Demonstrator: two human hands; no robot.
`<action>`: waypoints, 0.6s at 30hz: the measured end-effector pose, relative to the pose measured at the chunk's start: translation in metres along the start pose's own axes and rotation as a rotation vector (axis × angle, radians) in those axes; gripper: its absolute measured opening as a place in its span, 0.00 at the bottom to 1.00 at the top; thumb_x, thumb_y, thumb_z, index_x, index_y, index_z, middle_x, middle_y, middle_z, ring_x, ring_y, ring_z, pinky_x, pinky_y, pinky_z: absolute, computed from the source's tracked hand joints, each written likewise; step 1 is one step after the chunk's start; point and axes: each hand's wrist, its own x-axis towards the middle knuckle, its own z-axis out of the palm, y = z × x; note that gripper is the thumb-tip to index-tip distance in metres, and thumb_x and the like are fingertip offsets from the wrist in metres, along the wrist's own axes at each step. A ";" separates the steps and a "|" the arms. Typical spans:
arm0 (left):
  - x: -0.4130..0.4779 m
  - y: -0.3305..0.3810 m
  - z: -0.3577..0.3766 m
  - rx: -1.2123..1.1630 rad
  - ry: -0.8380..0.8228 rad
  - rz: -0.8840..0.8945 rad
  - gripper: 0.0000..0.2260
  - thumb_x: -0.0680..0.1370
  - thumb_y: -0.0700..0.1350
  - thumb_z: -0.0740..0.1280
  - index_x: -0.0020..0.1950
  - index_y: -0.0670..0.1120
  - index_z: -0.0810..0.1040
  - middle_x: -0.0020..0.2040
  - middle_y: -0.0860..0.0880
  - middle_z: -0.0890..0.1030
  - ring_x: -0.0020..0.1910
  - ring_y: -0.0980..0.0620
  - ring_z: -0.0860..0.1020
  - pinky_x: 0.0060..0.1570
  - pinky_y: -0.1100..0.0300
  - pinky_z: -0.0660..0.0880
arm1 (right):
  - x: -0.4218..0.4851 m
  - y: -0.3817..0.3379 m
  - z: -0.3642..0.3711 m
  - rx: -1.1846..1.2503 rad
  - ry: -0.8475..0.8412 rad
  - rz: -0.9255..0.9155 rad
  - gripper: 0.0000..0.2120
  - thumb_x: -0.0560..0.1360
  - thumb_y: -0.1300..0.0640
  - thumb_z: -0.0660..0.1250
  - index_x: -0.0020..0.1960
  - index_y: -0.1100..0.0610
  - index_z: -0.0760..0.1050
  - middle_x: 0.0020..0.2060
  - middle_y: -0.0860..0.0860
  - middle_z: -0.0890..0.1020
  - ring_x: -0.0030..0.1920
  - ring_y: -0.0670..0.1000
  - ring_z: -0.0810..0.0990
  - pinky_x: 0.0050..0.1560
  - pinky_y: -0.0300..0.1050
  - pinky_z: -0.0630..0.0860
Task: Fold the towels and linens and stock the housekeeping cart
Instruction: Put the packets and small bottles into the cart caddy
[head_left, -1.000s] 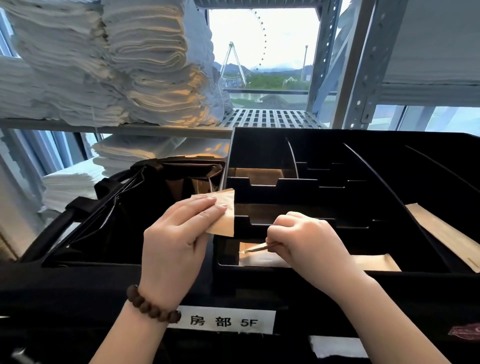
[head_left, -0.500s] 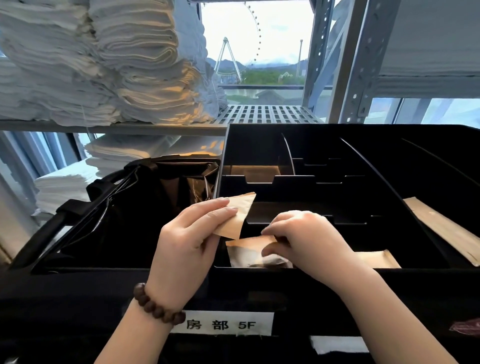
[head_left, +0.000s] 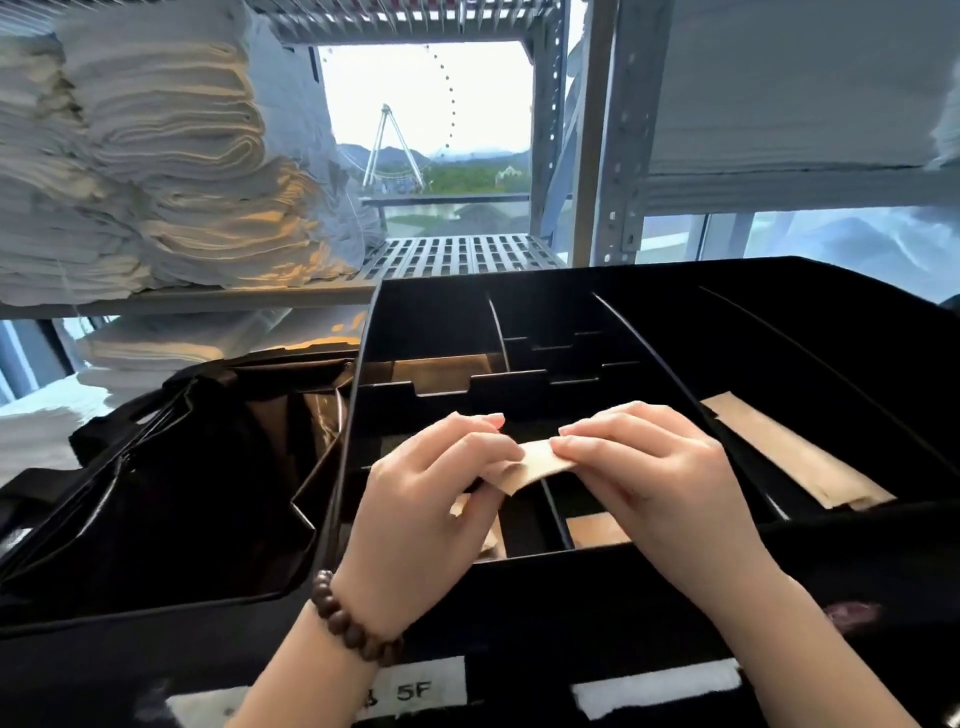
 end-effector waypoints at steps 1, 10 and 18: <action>0.003 0.004 0.007 0.029 -0.007 0.018 0.06 0.76 0.43 0.67 0.48 0.42 0.82 0.49 0.49 0.82 0.57 0.55 0.79 0.58 0.54 0.77 | -0.005 0.007 -0.008 -0.045 -0.010 0.012 0.11 0.75 0.53 0.66 0.48 0.56 0.85 0.44 0.51 0.85 0.45 0.52 0.83 0.42 0.52 0.81; 0.021 0.035 0.069 0.230 -0.151 0.047 0.01 0.72 0.44 0.74 0.42 0.48 0.85 0.44 0.53 0.84 0.49 0.52 0.82 0.56 0.50 0.76 | -0.039 0.066 -0.052 -0.177 -0.258 0.085 0.15 0.63 0.65 0.80 0.48 0.56 0.85 0.43 0.52 0.85 0.43 0.54 0.83 0.38 0.51 0.82; 0.035 0.033 0.083 0.374 -0.459 -0.109 0.12 0.60 0.40 0.83 0.33 0.53 0.83 0.39 0.56 0.83 0.43 0.49 0.82 0.49 0.47 0.76 | -0.027 0.082 -0.053 -0.122 -0.531 0.081 0.10 0.61 0.61 0.82 0.39 0.52 0.85 0.37 0.46 0.85 0.40 0.50 0.83 0.37 0.41 0.78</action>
